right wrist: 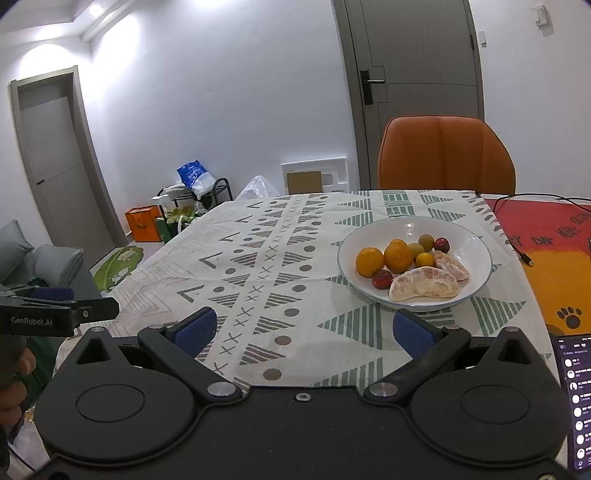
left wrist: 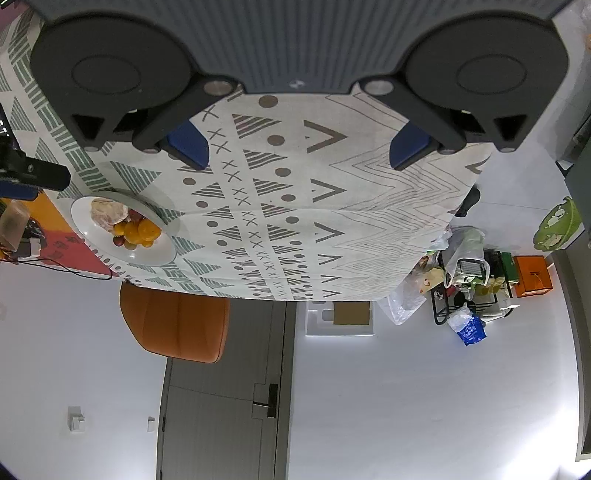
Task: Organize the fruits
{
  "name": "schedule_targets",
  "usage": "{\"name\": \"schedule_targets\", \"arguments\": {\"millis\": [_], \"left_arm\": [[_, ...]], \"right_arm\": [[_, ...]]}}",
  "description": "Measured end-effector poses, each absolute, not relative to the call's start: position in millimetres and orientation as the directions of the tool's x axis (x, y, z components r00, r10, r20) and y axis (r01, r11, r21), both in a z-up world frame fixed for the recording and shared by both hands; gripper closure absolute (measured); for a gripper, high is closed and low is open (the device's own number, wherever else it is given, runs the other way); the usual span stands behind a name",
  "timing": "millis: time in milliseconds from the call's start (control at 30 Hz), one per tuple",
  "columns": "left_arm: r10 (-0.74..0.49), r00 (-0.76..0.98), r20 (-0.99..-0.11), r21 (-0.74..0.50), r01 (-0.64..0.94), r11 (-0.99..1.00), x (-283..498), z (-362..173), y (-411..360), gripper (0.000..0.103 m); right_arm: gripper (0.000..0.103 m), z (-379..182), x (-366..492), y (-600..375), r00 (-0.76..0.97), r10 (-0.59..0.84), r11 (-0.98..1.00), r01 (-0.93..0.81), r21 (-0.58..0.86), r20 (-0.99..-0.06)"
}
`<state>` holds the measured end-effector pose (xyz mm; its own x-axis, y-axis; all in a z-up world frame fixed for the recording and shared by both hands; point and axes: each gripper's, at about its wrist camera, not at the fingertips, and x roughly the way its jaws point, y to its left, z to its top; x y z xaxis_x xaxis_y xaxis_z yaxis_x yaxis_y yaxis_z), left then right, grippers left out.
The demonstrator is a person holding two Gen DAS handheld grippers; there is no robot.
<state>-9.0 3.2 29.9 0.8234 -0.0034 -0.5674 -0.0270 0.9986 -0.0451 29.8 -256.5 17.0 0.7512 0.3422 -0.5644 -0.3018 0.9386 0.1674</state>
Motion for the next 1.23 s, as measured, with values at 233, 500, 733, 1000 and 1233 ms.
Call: {"name": "schedule_targets", "arguments": {"millis": [233,500,733,1000,1233], "left_arm": [[-0.003,0.825,-0.565,-0.041,-0.024,0.999,-8,30,4,0.0],[-0.006,0.826,-0.564,-0.041,-0.021,0.999,-8,31,6,0.0],[-0.006,0.825,-0.566,-0.038,-0.019,0.999,-6,32,4,0.0],[-0.013,0.818,-0.575,-0.032,-0.006,0.999,-1,32,-2,0.0],[-0.02,0.811,-0.584,-0.025,0.007,1.0,4,31,-7,0.0]], "right_arm": [[0.0,17,30,-257,0.75,0.343,0.938,-0.302,0.169,-0.565],[0.0,19,31,-258,0.753,0.341,0.939,-0.297,0.172,-0.563],[0.0,18,32,-259,0.751,0.342,0.939,-0.3,0.169,-0.564],[0.0,16,35,-264,0.749,0.337,0.941,-0.289,0.177,-0.57],[0.0,11,37,-268,0.743,0.333,0.942,-0.28,0.183,-0.58]]}}
